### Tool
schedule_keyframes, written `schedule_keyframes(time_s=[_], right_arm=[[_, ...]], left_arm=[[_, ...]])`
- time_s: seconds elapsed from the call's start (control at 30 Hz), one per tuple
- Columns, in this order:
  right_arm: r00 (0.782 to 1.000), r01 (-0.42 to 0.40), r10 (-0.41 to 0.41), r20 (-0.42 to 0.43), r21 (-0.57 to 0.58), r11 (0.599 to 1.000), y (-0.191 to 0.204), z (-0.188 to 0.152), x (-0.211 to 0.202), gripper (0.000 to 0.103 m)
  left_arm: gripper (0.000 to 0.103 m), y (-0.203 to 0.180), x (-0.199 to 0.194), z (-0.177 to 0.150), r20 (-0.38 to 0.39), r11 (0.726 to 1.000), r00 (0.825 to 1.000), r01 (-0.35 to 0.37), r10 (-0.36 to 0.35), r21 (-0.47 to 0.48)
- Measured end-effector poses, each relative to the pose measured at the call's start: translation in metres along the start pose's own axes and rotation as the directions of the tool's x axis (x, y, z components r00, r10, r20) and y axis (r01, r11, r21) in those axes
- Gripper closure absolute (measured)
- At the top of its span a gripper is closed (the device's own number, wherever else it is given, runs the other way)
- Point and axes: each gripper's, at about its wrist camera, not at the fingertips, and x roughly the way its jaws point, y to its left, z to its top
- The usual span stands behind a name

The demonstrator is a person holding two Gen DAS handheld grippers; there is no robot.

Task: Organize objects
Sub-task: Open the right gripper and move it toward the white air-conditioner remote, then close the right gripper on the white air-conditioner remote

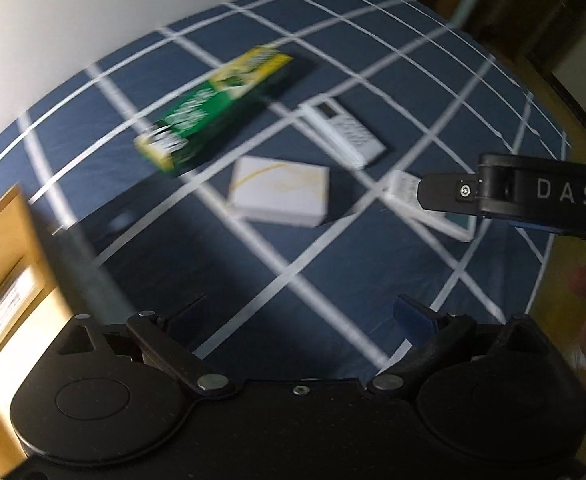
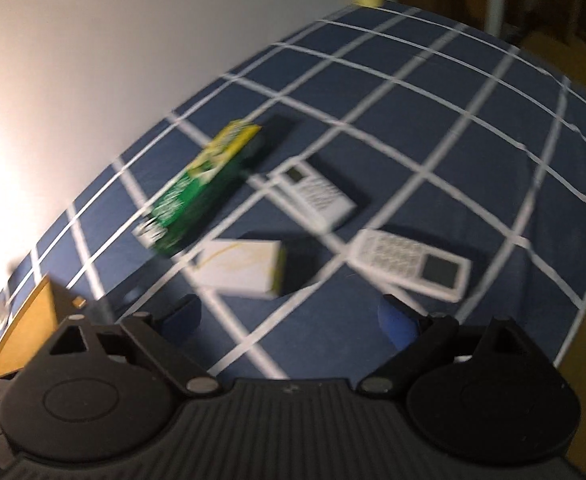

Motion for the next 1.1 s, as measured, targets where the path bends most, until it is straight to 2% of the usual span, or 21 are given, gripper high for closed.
schedule_keyframes(time_s=[0.3,0.53,0.87,1.1], right_arm=[[0.994,0.090,-0.078,-0.072,0.169,0.981,-0.079,0.031,0.038,0.008],[0.986,0.124,-0.087,-0.141,0.280,0.952,-0.123,0.040,0.074,0.008],[0.972,0.150,-0.073,-0.222,0.354,0.923,-0.152,0.043,0.115,0.009],[0.960,0.158,-0.056,-0.274,0.363,0.918,-0.156,0.042,0.139,0.009]], left_arm=[[0.005,-0.054,0.068,0.056,-0.095,0.987,0.995,0.050,-0.036,0.150],[0.005,-0.086,0.119,0.085,-0.185,0.968,0.981,0.099,-0.056,0.232],[0.005,-0.113,0.170,0.106,-0.265,0.943,0.962,0.148,-0.067,0.298],[0.005,-0.120,0.194,0.108,-0.318,0.941,0.944,0.183,-0.087,0.285]])
